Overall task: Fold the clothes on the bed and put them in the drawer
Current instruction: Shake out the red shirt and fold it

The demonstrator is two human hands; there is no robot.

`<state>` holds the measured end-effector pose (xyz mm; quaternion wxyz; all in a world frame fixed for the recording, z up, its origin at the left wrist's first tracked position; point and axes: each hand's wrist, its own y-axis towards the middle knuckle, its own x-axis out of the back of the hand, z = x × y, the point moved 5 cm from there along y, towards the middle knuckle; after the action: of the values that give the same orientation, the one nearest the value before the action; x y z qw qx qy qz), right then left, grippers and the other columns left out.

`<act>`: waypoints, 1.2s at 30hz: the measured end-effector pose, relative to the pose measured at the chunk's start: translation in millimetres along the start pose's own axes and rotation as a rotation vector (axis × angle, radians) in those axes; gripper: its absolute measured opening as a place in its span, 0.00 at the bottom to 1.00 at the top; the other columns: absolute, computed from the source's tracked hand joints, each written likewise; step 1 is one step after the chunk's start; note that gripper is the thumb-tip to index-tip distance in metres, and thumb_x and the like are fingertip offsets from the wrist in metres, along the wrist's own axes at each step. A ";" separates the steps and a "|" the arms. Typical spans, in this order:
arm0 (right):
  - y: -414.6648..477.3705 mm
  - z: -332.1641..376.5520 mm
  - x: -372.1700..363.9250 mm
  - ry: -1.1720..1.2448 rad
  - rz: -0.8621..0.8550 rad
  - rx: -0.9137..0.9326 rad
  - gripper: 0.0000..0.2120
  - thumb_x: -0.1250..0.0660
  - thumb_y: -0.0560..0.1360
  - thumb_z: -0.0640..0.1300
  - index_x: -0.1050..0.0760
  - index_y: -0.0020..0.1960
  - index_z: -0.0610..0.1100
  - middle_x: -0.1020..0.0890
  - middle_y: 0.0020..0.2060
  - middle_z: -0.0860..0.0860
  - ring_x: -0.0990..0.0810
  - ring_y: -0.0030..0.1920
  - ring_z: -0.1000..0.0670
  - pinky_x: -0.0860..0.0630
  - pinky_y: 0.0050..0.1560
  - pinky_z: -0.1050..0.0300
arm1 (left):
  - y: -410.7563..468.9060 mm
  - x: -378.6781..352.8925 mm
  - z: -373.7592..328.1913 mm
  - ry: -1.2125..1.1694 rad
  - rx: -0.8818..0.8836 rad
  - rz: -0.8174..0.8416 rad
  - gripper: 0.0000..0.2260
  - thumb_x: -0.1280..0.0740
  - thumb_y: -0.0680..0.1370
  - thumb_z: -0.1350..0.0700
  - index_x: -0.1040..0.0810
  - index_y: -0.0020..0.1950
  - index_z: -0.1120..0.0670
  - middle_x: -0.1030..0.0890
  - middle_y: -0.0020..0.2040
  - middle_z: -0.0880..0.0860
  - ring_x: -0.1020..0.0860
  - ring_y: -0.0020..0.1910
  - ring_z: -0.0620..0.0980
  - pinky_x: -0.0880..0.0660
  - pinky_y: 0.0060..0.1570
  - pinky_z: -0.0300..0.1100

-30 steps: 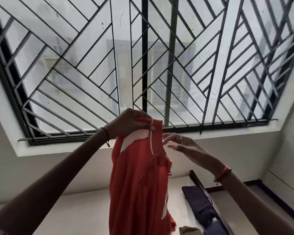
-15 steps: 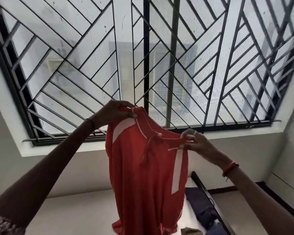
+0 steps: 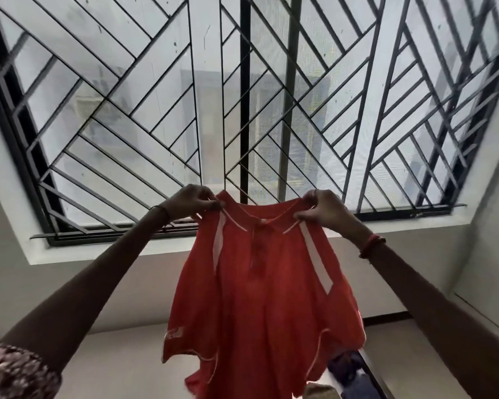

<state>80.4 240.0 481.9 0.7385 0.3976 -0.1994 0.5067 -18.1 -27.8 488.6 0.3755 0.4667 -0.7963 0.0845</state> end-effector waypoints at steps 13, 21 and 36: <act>-4.9 11.5 -77.1 0.120 -0.039 -0.141 0.14 0.23 0.66 0.43 0.28 0.43 0.44 0.25 0.34 0.54 0.26 0.36 0.55 0.32 0.31 0.72 | -17.2 -100.4 20.5 -0.312 0.072 -0.228 0.23 0.25 0.66 0.48 0.29 0.48 0.62 0.19 0.44 0.60 0.17 0.39 0.59 0.20 0.40 0.60; -2.6 17.2 -91.7 0.526 0.063 -0.167 0.06 0.29 0.73 0.43 0.22 0.39 0.42 0.19 0.35 0.45 0.22 0.36 0.50 0.22 0.43 0.50 | -18.9 -111.6 5.8 -0.223 -0.033 -0.355 0.13 0.26 0.68 0.55 0.30 0.43 0.54 0.22 0.39 0.54 0.19 0.40 0.56 0.23 0.38 0.49; -11.9 21.9 -75.4 0.591 0.103 -0.017 0.05 0.28 0.71 0.37 0.19 0.47 0.41 0.16 0.41 0.47 0.18 0.42 0.53 0.23 0.50 0.59 | 19.8 -61.2 -10.4 0.154 -0.368 0.036 0.32 0.27 0.67 0.42 0.29 0.66 0.56 0.25 0.63 0.54 0.27 0.62 0.48 0.30 0.62 0.42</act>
<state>62.8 176.2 437.9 0.7413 0.2162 0.0001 0.6355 -11.4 29.8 458.8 0.5125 0.3680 -0.7756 -0.0200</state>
